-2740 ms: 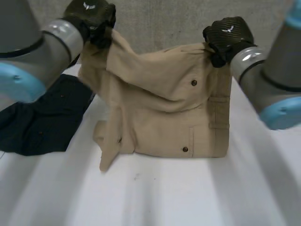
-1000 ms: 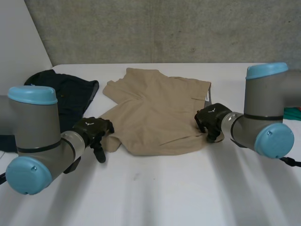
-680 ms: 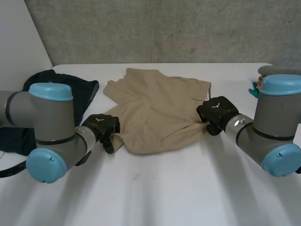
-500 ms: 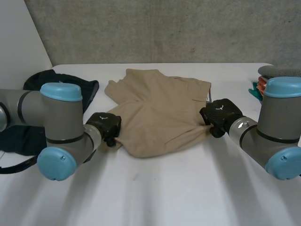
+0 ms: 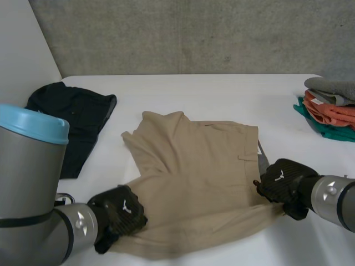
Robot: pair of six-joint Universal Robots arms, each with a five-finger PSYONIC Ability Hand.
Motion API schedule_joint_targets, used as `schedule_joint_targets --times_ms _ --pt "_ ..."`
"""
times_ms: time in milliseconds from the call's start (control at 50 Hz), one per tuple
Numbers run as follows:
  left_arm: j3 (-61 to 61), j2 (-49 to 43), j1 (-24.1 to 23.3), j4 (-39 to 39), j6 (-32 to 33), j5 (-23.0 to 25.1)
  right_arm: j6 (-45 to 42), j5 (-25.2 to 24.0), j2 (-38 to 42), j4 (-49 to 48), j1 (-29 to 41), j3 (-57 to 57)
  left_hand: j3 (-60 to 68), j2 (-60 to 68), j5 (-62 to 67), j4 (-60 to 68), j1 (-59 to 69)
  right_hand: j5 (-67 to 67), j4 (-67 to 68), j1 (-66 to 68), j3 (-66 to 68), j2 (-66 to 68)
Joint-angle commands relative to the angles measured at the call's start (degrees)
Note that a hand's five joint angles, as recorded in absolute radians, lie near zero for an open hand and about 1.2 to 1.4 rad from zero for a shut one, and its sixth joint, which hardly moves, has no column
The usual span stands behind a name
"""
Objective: Fold the laundry.
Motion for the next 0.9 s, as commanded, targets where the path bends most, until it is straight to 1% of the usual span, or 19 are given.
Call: schedule_joint_targets --times_ms 20,80,100,140,160,180,240,260,380,400,460,480,520,540,580,680,900 --pt "9.12 -6.48 -1.18 4.52 1.65 -3.38 4.67 -2.13 4.47 -2.15 -1.23 -4.15 11.90 11.57 13.03 11.31 14.43 12.25 11.50 17.94 12.04 12.33" --pt "15.20 -9.57 -1.53 7.69 1.56 -4.10 10.65 -1.69 7.73 -5.13 0.00 -8.21 11.90 11.57 13.03 11.31 14.43 12.25 11.50 17.94 12.04 12.33" --pt "19.74 -12.10 -1.71 10.31 1.56 -3.92 15.20 -0.82 9.92 -7.67 0.70 -11.00 11.90 11.57 13.03 11.31 14.43 12.25 11.50 17.94 12.04 12.33" --pt "24.34 -14.75 -1.80 13.05 1.56 -3.66 19.27 0.67 11.95 -9.97 1.41 -13.30 11.90 11.57 13.03 11.31 14.43 12.25 11.50 17.94 12.04 12.33" --pt "26.62 -16.07 -1.71 14.37 1.56 -3.48 21.11 1.55 12.92 -11.11 1.85 -14.45 11.90 11.57 13.03 11.31 14.43 12.25 11.50 17.94 12.04 12.33" --pt "31.34 -19.13 -1.62 16.47 1.56 -3.22 24.44 3.48 14.67 -13.47 2.72 -16.63 11.90 11.57 13.03 11.31 14.43 12.25 11.50 17.94 12.04 12.33" --pt "38.57 -23.63 -1.62 18.77 1.47 -3.04 27.89 6.47 17.23 -17.00 4.04 -19.63 11.90 11.57 13.03 11.31 14.43 12.25 11.50 17.94 12.04 12.33" --pt "43.04 -26.60 -1.62 19.47 1.39 -2.96 29.20 7.96 18.97 -19.27 4.92 -21.47 11.90 11.57 13.03 11.31 14.43 12.25 11.50 17.94 12.04 12.33" --pt "59.05 -38.13 -1.27 20.09 1.39 -3.13 31.06 12.80 24.70 -26.49 7.38 -27.37 11.90 11.57 13.03 11.31 14.43 12.25 11.50 17.94 12.04 12.33" --pt "63.95 -41.62 -0.83 20.10 1.39 -3.48 31.06 14.46 26.36 -28.50 8.08 -28.86 11.90 11.57 13.03 11.31 14.43 12.25 11.50 17.94 12.04 12.33" --pt "70.92 -46.65 -0.21 20.18 1.47 -3.83 31.41 17.37 28.56 -31.15 8.97 -31.06 11.90 11.57 13.03 11.31 14.43 12.25 11.50 17.94 12.04 12.33" --pt "75.55 -49.45 0.31 20.36 1.56 -4.18 31.15 19.30 30.05 -33.07 9.40 -32.46 11.90 11.57 13.03 11.31 14.43 12.25 11.50 17.94 12.04 12.33" --pt "80.06 -52.28 0.93 20.62 1.30 -4.45 31.06 21.06 31.55 -35.11 9.85 -33.70 11.90 11.57 13.03 11.31 14.43 12.25 11.50 17.94 12.04 12.33" --pt "83.91 -54.82 1.63 20.71 1.65 -4.71 30.89 22.73 33.30 -37.03 10.20 -35.19 11.90 11.57 13.03 11.31 14.43 12.25 11.50 17.94 12.04 12.33" --pt "88.67 -58.07 2.16 20.45 1.82 -4.89 30.54 23.96 34.89 -39.14 10.64 -36.25 11.90 11.57 13.03 11.31 14.43 12.25 11.50 17.94 12.04 12.33" --pt "90.28 -60.38 2.42 19.74 1.56 -5.33 28.17 26.17 37.97 -42.76 11.34 -38.01 11.90 11.57 13.03 11.31 14.43 12.25 11.50 17.94 12.04 12.33" --pt "87.29 -59.33 4.88 20.10 1.74 -6.29 23.68 29.59 41.93 -49.44 11.52 -40.21 11.90 11.57 13.03 11.31 14.43 12.25 11.50 17.94 12.04 12.33"
